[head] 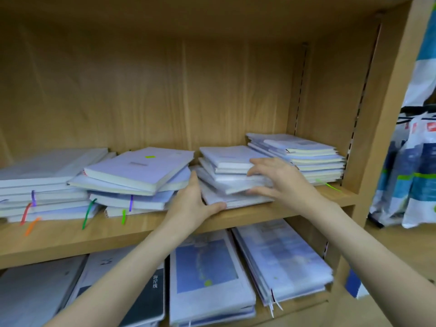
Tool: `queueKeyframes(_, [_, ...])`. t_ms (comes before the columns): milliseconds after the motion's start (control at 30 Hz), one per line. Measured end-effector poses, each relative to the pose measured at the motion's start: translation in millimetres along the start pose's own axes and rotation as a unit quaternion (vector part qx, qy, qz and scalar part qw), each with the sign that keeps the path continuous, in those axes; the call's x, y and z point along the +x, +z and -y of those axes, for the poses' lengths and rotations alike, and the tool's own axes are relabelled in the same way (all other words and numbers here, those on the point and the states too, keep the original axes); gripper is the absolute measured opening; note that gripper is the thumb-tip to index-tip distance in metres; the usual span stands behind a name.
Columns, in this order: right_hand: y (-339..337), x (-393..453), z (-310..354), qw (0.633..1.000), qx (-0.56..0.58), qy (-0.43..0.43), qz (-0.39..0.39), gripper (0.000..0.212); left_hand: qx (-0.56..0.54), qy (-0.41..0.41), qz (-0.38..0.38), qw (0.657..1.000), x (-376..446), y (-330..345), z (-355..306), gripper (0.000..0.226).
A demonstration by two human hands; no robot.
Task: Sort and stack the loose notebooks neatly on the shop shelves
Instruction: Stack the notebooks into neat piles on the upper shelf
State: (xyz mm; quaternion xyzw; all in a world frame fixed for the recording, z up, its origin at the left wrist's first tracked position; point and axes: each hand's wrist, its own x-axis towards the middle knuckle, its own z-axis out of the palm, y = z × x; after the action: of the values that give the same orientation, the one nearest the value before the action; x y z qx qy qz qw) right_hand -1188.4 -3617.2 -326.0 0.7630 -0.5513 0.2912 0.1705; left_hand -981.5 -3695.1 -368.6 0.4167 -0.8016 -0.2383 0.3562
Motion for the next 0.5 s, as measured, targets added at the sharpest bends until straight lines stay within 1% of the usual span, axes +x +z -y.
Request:
queueKeyframes(67, [1, 16, 9, 0.999, -0.012, 0.006, -0.052, 0.036, -0.028, -0.008, -0.013, 0.999, 2, -1, 2, 0.103])
queueKeyframes(100, [1, 25, 14, 0.998, -0.016, 0.021, -0.059, 0.038, -0.050, -0.007, -0.020, 0.999, 3, -1, 2, 0.099])
queueKeyframes(133, [3, 32, 18, 0.998, -0.024, 0.035, -0.043, 0.041, -0.061, -0.009, -0.022, 0.998, 5, 0, 0, 0.094])
queueKeyframes(167, [6, 37, 21, 0.998, -0.042, 0.043, -0.011, 0.045, -0.051, -0.007, -0.022, 0.998, 7, 1, -4, 0.091])
queueKeyframes(233, [15, 38, 23, 0.995, -0.079, 0.041, 0.053, 0.050, 0.002, -0.011, -0.011, 1.000, 12, 3, -11, 0.091])
queueKeyframes(267, [20, 34, 20, 0.993, -0.081, 0.051, 0.073, 0.052, 0.016, -0.017, 0.000, 1.000, 13, 3, -13, 0.094])
queueKeyframes(333, [23, 25, 11, 0.991, -0.045, 0.077, 0.097, 0.054, 0.022, -0.027, 0.049, 0.998, 11, 0, -12, 0.102])
queueKeyframes(367, [21, 22, 6, 0.991, 0.001, 0.087, 0.103, 0.054, 0.012, -0.027, 0.082, 0.996, 9, -2, -10, 0.109])
queueKeyframes(400, [17, 22, 3, 0.989, 0.060, 0.100, 0.090, 0.052, -0.022, -0.024, 0.099, 0.995, 7, -5, -7, 0.114])
queueKeyframes(433, [12, 24, 1, 0.984, 0.119, 0.115, 0.068, 0.049, -0.080, -0.025, 0.096, 0.992, 5, -8, -6, 0.112])
queueKeyframes(467, [8, 27, -1, 0.980, 0.145, 0.128, 0.051, 0.050, -0.133, -0.041, 0.085, 0.987, 2, -10, -7, 0.103])
queueKeyframes(500, [5, 32, -3, 0.982, 0.130, 0.130, 0.051, 0.056, -0.160, -0.052, 0.075, 0.983, 0, -11, -8, 0.093])
